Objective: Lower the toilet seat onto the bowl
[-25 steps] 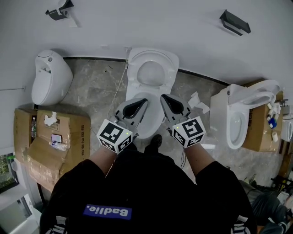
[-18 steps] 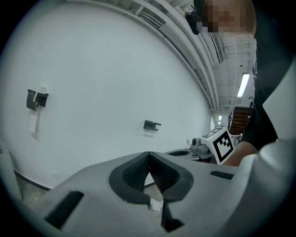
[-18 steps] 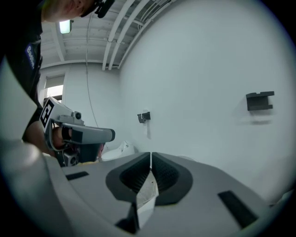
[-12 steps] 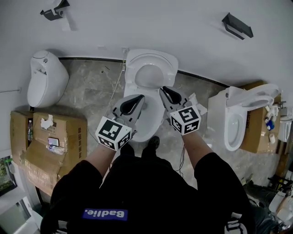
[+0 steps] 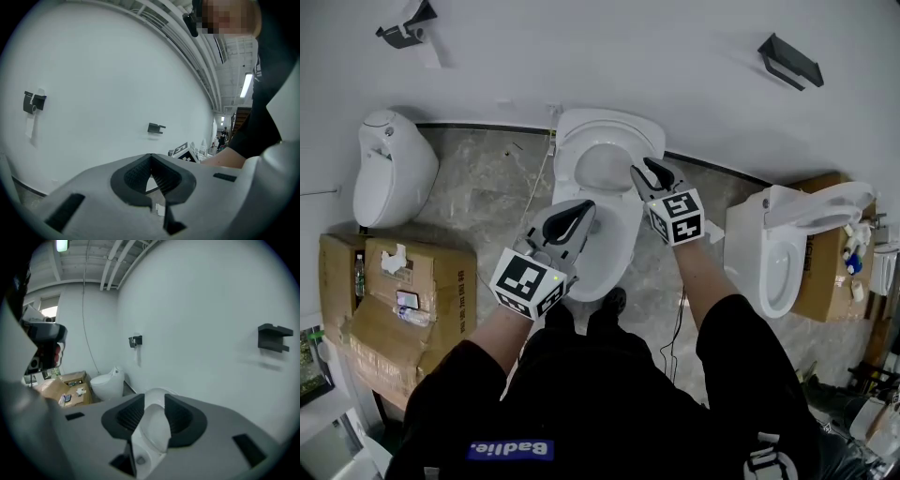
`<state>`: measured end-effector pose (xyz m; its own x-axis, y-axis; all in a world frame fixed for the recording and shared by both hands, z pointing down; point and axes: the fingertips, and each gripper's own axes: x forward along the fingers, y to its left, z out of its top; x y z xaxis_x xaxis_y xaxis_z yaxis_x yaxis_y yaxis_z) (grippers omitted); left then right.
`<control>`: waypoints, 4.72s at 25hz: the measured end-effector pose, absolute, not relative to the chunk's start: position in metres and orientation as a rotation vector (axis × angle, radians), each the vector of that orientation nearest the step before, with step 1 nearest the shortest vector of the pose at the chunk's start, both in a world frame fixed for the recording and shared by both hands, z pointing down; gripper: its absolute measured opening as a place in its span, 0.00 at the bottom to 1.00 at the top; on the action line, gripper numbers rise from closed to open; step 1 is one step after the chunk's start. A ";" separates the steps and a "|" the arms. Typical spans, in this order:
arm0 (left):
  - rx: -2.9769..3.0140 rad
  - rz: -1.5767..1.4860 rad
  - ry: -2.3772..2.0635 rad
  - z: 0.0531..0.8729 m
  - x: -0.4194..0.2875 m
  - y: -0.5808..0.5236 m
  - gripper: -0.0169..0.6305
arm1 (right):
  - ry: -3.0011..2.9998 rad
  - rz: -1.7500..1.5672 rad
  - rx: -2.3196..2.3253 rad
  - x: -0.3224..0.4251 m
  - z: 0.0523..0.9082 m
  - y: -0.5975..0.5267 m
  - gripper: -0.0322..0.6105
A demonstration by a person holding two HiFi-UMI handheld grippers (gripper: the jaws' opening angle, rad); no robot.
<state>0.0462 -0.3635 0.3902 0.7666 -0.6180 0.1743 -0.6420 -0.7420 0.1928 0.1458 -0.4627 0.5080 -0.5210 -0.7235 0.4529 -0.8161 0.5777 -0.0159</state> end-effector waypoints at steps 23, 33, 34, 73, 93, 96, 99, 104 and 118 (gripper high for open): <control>2.662 0.244 -1.032 0.425 0.016 -0.354 0.04 | -2.022 -0.009 0.989 0.174 0.623 -0.567 0.24; 2.653 0.247 -1.050 0.429 0.019 -0.330 0.04 | -2.006 -0.047 1.000 0.175 0.625 -0.568 0.21; 2.648 0.248 -1.054 0.430 0.020 -0.326 0.04 | -2.011 -0.048 1.004 0.174 0.624 -0.566 0.21; 2.699 0.177 -0.639 0.470 -0.047 -0.109 0.04 | -1.763 -0.092 1.158 0.128 0.651 -0.291 0.20; 2.531 0.228 -0.855 0.520 0.026 -0.010 0.04 | -1.810 -0.392 0.820 0.106 0.739 -0.189 0.24; 2.509 0.237 -0.875 0.532 0.019 -0.004 0.04 | -1.801 -0.416 0.791 0.101 0.752 -0.176 0.24; 2.501 0.235 -0.884 0.540 0.013 -0.005 0.04 | -1.790 -0.434 0.764 0.096 0.767 -0.163 0.24; 2.504 0.227 -0.870 0.551 0.003 -0.010 0.04 | -1.763 -0.442 0.719 0.091 0.794 -0.139 0.25; 2.498 0.219 -0.843 0.602 -0.018 -0.018 0.04 | -1.692 -0.441 0.559 0.085 0.887 -0.098 0.29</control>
<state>-0.0180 -0.0182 0.6016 0.7963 -0.5259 0.2987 -0.6048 -0.6887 0.3999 0.0847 -0.0977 0.8871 -0.1445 -0.5861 0.7973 -0.1220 0.8101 0.5734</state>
